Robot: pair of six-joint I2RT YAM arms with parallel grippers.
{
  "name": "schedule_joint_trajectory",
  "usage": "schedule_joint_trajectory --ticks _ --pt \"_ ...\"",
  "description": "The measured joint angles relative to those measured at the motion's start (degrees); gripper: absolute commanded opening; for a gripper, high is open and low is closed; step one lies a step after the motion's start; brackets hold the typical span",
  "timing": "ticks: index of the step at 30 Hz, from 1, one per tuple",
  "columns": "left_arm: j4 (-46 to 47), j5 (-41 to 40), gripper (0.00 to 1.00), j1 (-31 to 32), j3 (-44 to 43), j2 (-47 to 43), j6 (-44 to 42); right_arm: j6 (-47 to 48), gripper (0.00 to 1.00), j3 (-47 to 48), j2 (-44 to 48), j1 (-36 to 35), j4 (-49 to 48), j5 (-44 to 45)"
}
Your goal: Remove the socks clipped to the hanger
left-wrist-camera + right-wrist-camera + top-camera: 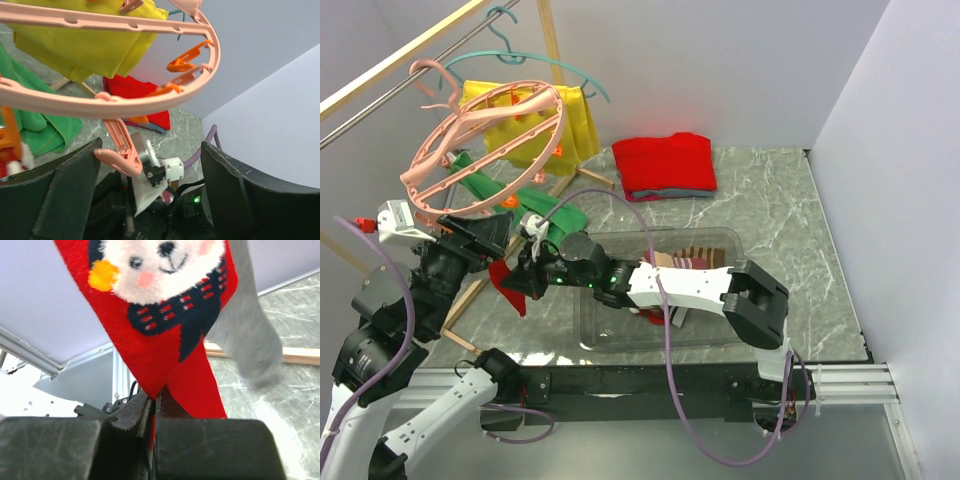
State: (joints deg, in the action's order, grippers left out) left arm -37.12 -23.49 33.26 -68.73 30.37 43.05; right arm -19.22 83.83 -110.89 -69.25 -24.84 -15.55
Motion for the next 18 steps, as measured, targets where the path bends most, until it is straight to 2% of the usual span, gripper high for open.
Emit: schedule_joint_trajectory --ticks 4,9,11,13,16,18 --pt "0.0 1.4 0.83 0.0 0.0 -0.7 -1.5 0.2 0.00 -1.8 2.5 0.0 -0.1 0.5" --pt "-1.3 2.4 0.72 0.0 -0.1 -1.4 -2.8 0.2 0.00 -4.5 5.2 0.2 -1.1 0.5" --pt "-2.3 2.2 0.72 0.0 -0.4 -2.5 -3.3 0.2 0.00 -5.6 5.9 0.3 -1.3 0.5" --pt "-3.6 1.2 0.73 0.0 -1.4 -3.9 -3.7 0.2 0.00 -6.4 6.3 0.5 -1.6 0.5" --pt "-5.2 -0.9 0.85 0.0 -3.1 -5.7 -4.5 0.2 0.00 -7.6 6.7 0.9 -1.7 0.5" --pt "-6.6 -3.2 0.85 0.0 -4.4 -6.8 -4.8 0.2 0.00 -8.3 7.0 1.3 -1.9 0.5"
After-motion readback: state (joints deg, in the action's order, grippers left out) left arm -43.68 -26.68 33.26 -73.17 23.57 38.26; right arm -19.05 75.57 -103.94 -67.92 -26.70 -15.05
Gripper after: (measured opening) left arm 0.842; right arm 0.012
